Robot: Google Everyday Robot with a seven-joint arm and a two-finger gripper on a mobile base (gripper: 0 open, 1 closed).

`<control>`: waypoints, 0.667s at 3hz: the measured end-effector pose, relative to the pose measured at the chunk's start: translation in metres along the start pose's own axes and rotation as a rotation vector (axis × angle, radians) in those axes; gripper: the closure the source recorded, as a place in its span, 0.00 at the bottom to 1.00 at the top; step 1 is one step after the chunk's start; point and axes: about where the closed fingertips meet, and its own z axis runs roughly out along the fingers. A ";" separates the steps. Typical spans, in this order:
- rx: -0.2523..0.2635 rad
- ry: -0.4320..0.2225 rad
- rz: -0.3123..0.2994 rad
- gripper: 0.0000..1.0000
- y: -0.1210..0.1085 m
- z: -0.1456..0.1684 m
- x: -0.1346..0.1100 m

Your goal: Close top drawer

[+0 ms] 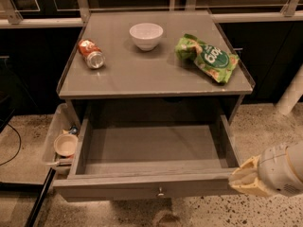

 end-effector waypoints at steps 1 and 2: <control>-0.008 -0.091 0.010 1.00 0.002 0.043 0.001; -0.027 -0.153 0.012 1.00 0.003 0.078 0.004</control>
Offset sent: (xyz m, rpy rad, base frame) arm 0.0169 0.0485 -0.1118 0.2378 -0.0242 0.0115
